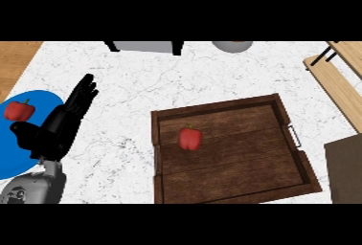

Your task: Pick the eggplant from the tray and place it in the tiered shelf

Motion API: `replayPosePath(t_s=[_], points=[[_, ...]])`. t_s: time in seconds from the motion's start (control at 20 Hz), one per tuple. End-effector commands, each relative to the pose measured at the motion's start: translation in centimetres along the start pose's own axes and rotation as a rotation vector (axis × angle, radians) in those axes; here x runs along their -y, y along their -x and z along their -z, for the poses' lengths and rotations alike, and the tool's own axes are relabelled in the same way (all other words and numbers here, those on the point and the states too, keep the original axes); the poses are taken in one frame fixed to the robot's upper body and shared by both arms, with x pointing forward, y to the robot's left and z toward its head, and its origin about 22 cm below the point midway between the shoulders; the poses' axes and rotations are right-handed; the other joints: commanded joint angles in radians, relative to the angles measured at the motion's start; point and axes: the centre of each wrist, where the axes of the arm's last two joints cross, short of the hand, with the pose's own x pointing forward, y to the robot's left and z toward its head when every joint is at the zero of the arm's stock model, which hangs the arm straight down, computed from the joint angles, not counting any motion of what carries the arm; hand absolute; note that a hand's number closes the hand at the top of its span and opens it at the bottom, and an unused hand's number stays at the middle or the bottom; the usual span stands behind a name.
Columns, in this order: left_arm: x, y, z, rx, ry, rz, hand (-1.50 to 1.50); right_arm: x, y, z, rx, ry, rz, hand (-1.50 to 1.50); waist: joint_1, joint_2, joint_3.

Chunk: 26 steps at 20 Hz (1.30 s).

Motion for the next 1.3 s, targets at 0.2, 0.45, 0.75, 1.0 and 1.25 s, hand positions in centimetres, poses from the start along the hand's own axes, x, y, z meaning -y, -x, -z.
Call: replayPosePath(t_s=[0.2, 0.45, 0.75, 1.0, 1.25], points=[[-0.7, 0.2, -1.0, -0.005, -0.004, -0.012, 0.0, -2.9, 0.5, -1.0, -0.048, -0.115, -0.029, 1.5, -0.008, -0.007, 0.0], [-1.3, 0.8, -1.7, 0.002, -0.01, 0.003, 0.0, -2.6, 2.2, 1.1, -0.241, 0.009, -0.039, 1.5, -0.002, -0.005, -0.001], [-0.8, 1.1, -1.5, -0.021, -0.023, -0.009, 0.0, -7.1, 4.7, 1.0, -0.29, -0.117, -0.579, -1.5, -0.031, -0.012, -0.006], [-1.9, 0.1, -1.5, -0.017, -0.05, 0.007, 0.0, -1.0, 1.8, 1.6, -0.41, -0.126, -0.498, -1.5, -0.032, -0.025, -0.003], [-1.6, -0.6, -2.1, -0.029, -0.038, 0.018, 0.0, 0.4, 1.2, 1.4, -0.413, 0.006, -0.354, -1.5, -0.028, -0.022, -0.001]])
